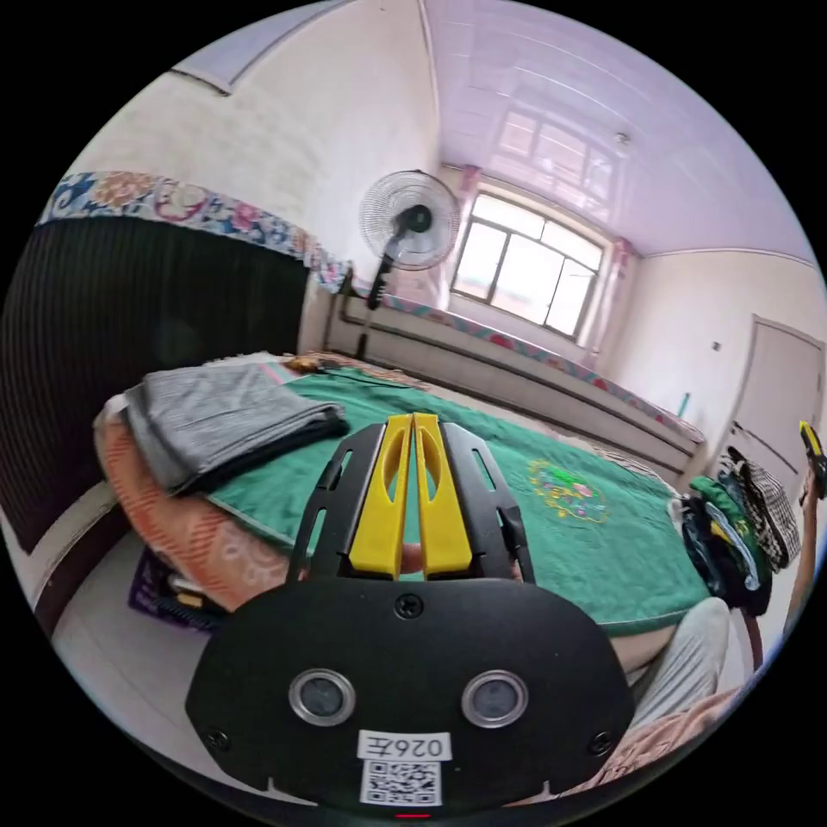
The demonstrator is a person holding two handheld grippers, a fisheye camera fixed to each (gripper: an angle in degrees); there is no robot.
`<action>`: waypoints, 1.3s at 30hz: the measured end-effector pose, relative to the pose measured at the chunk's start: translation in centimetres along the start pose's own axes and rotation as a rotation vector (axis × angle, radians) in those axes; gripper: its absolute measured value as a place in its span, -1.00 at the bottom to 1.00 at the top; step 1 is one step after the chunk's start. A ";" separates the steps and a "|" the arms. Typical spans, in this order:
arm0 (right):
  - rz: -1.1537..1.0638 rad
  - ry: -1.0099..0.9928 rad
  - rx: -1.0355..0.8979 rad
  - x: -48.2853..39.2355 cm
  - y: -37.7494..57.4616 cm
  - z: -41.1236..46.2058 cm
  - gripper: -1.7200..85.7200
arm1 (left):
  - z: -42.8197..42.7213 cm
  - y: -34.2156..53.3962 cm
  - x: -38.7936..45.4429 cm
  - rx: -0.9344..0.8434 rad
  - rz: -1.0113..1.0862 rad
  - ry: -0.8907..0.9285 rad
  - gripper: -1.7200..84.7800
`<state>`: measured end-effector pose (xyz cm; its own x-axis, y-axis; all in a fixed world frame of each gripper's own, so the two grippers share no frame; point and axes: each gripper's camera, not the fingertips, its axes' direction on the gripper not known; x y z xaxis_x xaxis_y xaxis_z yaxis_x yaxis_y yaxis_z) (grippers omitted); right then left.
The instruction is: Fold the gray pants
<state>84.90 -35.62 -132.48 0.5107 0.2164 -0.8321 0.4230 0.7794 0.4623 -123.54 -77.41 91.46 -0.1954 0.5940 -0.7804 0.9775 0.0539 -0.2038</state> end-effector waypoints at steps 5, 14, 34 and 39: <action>-0.011 -0.433 0.091 -11.5 -8.8 -4.5 -0.99 | -9.6 8.4 -10.7 0.059 -0.188 -0.206 -0.91; -0.396 -1.071 0.254 -46.3 -22.2 -19.1 -0.99 | -16.4 25.9 -26.7 -0.049 -0.474 -0.173 -0.75; -0.934 -1.660 0.441 -85.7 -44.3 -43.8 -0.81 | -15.1 40.3 -38.5 -0.075 -0.473 0.027 -0.72; -1.048 -1.658 0.570 -89.3 -43.7 -45.4 -0.82 | -15.7 42.4 -39.2 -0.030 -0.448 0.100 -0.71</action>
<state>-13.20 -62.34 -92.27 -0.1219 -0.9894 0.0784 0.9177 -0.0823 0.3887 -73.17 -85.76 122.67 -0.5923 0.5812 -0.5581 0.8005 0.3455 -0.4898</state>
